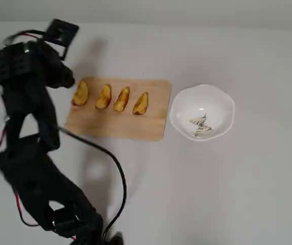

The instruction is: Pick up the leftmost apple slice from the cutting board and place it into the bowl

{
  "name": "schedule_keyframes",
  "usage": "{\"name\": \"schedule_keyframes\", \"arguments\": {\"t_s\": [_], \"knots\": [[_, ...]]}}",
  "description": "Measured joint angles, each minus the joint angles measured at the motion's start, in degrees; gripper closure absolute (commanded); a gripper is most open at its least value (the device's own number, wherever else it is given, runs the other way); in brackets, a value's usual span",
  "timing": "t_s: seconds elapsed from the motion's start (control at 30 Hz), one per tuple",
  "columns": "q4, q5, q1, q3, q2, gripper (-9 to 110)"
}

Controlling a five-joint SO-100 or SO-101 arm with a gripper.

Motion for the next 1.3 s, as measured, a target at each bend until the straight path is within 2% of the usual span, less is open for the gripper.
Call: {"name": "schedule_keyframes", "arguments": {"t_s": [0.17,0.33,0.5,0.73,1.17,1.3], "knots": [[13.8,0.0,1.9,-35.5,-22.0,72],[21.1,0.0,2.5,-49.7,-37.0,72],[23.3,0.0,2.5,-53.6,-40.6,78],[23.2,1.3,1.9,-54.7,-41.8,101],[22.2,12.5,-2.0,-54.7,-41.0,102],[22.1,20.0,-1.1,-54.7,-31.3,102]]}}
